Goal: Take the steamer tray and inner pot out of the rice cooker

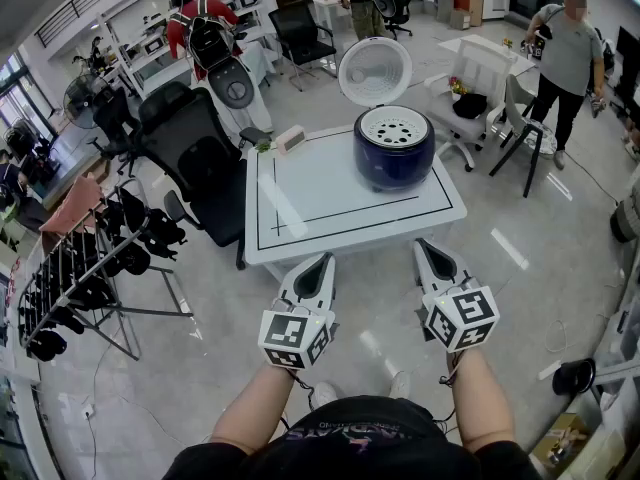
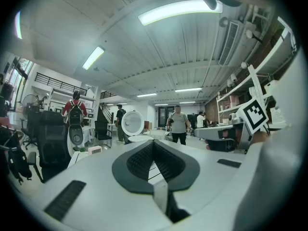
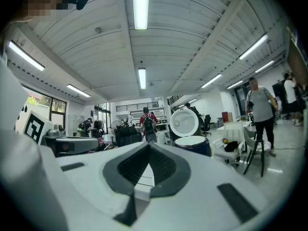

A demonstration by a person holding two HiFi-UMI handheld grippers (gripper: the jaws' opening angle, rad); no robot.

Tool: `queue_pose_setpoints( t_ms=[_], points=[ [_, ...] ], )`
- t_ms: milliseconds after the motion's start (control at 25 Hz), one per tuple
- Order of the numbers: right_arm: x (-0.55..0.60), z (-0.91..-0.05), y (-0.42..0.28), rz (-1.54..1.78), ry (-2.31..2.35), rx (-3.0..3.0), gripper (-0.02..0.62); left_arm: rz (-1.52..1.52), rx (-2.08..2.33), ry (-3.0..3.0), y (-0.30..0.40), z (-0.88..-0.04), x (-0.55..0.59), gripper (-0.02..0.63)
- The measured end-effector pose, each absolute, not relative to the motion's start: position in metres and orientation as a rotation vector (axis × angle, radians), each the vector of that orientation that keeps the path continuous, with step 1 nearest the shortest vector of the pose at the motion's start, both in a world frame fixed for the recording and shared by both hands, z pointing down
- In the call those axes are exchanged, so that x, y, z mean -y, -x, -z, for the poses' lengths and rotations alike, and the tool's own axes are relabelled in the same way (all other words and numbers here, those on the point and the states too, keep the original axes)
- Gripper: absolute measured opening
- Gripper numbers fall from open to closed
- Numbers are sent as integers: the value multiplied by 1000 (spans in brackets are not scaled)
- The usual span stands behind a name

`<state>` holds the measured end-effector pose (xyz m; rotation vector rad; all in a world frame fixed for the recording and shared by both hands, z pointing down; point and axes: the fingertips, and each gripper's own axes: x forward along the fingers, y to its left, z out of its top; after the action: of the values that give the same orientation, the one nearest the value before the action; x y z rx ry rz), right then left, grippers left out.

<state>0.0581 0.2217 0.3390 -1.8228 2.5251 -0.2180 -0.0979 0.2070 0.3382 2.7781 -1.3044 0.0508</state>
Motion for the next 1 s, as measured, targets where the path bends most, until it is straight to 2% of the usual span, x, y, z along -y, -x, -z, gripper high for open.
queue_pose_setpoints(
  t_ms=[480,560,600,680,760,1000],
  points=[
    [-225,-342,-78,230,1749,-2532,3,-43,1322,-2772,74,-342,-210,5],
    [-226,-342,-86,227,1721,-2543,32,-35,1315,-2780,62,-341,-211,51],
    [-227,-339,-90,213,1707,-2545,68,-29,1307,-2784,55,-341,-211,94],
    [-228,-333,-103,165,1706,-2544,212,-28,1311,-2790,40,-340,-212,272],
    [-229,-328,-119,117,1732,-2539,239,-38,1343,-2795,27,-338,-211,304],
    [-224,-322,-167,110,1724,-2525,241,5,1417,-2782,-4,-331,-209,304]
  ],
)
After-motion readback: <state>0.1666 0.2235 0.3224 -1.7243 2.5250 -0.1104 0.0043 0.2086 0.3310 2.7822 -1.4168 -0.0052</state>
